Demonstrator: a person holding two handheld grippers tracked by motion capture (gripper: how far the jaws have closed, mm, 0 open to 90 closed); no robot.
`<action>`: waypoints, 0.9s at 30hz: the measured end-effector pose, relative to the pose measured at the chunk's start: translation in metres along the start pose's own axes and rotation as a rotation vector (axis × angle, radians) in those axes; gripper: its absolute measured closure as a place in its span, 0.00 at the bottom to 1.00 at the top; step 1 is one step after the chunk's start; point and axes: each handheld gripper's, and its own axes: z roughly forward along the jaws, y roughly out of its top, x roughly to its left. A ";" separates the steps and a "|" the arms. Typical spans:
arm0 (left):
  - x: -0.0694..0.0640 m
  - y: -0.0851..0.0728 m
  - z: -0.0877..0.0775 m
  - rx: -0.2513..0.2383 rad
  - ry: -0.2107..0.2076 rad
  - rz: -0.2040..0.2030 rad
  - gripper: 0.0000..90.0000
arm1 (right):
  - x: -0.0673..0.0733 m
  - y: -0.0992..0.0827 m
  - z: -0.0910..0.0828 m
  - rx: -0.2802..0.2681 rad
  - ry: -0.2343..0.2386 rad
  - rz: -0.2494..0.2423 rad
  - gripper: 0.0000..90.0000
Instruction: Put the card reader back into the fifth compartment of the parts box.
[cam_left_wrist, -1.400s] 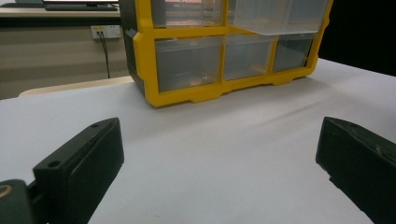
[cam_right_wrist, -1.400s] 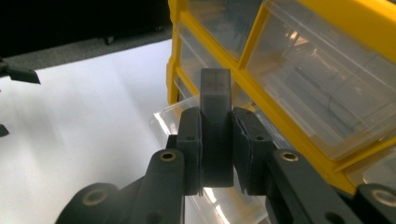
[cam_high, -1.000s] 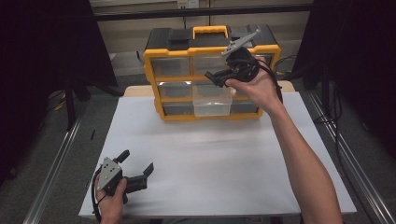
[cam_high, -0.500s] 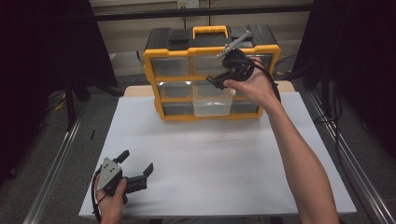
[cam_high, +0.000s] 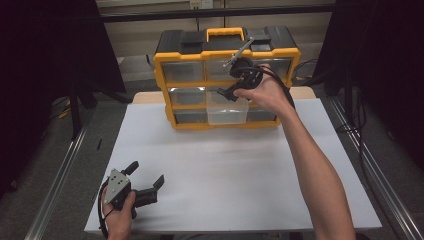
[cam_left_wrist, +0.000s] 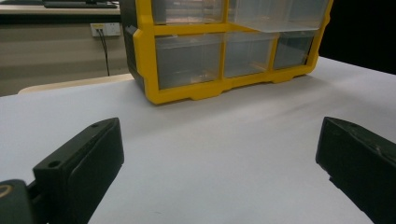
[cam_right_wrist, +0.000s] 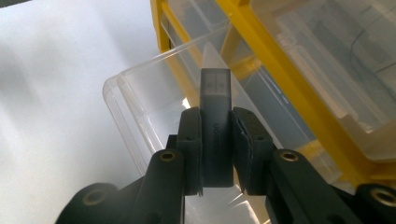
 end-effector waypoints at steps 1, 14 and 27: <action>0.000 0.000 0.000 0.000 0.000 0.000 0.01 | 0.000 0.000 0.001 0.004 0.004 0.000 0.82; -0.001 -0.001 0.001 0.000 -0.001 -0.014 0.01 | -0.002 -0.005 0.013 0.062 0.020 -0.001 0.82; 0.000 0.000 0.000 -0.011 0.002 -0.006 0.01 | -0.003 -0.007 0.021 0.088 0.027 0.012 0.82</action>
